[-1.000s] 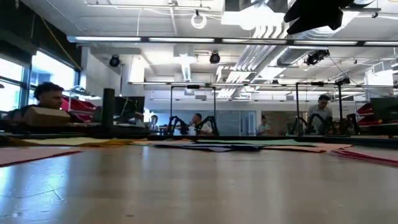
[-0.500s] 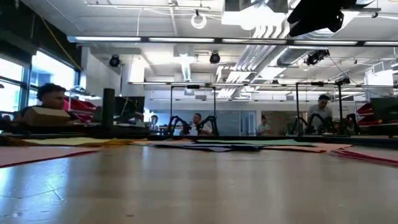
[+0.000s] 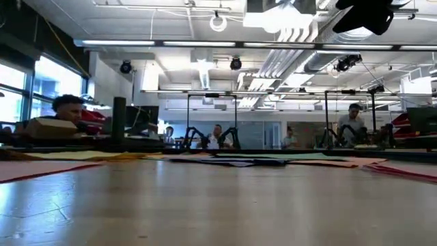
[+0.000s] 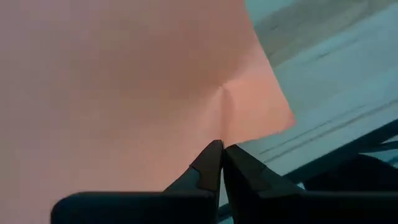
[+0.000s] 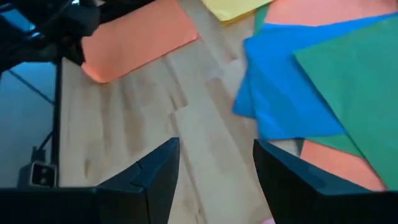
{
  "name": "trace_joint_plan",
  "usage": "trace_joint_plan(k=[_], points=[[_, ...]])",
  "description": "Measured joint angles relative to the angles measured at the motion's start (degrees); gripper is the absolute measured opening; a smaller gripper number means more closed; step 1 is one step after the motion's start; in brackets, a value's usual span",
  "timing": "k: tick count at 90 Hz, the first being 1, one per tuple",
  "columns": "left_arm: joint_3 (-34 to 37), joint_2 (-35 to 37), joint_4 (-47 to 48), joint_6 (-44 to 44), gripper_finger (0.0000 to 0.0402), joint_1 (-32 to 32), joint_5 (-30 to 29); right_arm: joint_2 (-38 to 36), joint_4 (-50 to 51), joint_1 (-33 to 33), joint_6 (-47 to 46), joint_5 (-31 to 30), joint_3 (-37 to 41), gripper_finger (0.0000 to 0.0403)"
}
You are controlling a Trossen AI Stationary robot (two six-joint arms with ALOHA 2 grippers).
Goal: Organize paper
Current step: Move the orange paper to the bottom left of the table
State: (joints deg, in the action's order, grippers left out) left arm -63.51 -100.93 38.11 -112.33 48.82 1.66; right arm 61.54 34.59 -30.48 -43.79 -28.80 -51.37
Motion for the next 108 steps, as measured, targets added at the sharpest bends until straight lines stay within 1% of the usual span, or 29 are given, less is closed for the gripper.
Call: trace_joint_plan(k=[22,37,53,68,108], points=[[0.00,-0.78,-0.14,-2.97,0.0000,-0.04,0.37,0.00,1.15,-1.77,-2.73,-0.65,0.00,0.0190],[0.00,-0.78,-0.14,-3.52,0.0000,0.18,3.21,0.00,1.90,-2.21,-2.73,-0.71,0.00,0.0190],[0.00,-0.78,-0.61,-8.86,0.0000,0.35,3.08,0.00,2.62,-2.21,-2.70,-1.06,0.00,0.0190],[0.01,-0.78,-1.99,-13.18,0.0000,0.72,1.60,0.00,3.51,-2.21,-2.30,-1.38,0.00,0.0190],[0.00,-0.78,-1.08,-13.40,0.0000,3.44,2.67,0.00,7.32,-4.13,-3.43,-1.14,0.00,0.0190]])
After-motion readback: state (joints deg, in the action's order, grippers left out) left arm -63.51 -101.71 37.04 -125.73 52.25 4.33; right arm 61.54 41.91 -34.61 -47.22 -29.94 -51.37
